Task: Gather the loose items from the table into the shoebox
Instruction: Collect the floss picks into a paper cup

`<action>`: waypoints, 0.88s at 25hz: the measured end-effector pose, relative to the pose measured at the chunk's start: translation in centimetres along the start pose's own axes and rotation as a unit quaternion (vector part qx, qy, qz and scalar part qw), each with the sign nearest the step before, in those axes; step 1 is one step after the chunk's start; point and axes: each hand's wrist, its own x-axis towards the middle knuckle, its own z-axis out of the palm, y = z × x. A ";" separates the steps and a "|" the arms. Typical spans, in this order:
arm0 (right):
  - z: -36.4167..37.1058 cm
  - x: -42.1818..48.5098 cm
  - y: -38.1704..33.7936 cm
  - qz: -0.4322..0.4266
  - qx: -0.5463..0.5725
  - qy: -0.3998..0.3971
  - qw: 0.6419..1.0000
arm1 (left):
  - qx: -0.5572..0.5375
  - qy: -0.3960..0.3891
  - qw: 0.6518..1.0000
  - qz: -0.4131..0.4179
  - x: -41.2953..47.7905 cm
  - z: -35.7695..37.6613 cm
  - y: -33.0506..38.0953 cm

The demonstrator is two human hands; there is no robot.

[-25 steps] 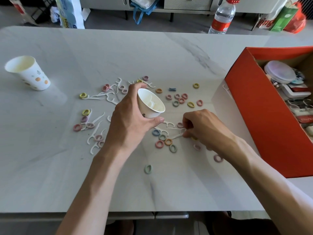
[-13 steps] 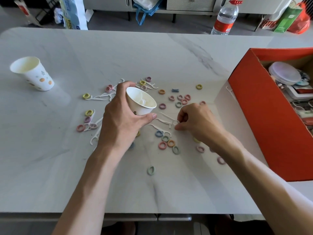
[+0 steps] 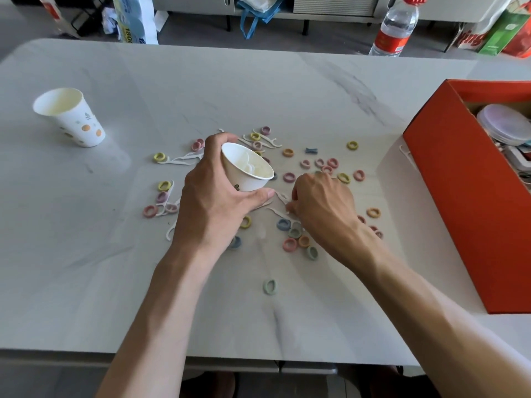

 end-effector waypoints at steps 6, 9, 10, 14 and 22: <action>-0.6 0.4 -0.3 0.025 0.018 -0.088 0.996 | 0.009 -0.002 1.000 -0.002 0.0 0.1 -0.2; -0.5 0.3 -0.1 -0.006 0.018 -0.081 0.997 | 0.011 -0.004 1.000 -0.010 0.1 0.1 -0.3; -0.5 0.1 -0.3 -0.017 0.010 -0.060 0.998 | 0.011 -0.005 1.000 -0.014 0.1 0.1 -0.3; -0.5 -0.2 -0.8 -0.015 -0.019 -0.007 1.000 | 0.018 -0.006 1.000 -0.021 -0.1 0.1 -0.2; -1.3 -0.4 -1.8 -0.003 -0.025 -0.029 0.999 | 0.010 -0.011 0.999 -0.030 -0.2 0.3 -0.4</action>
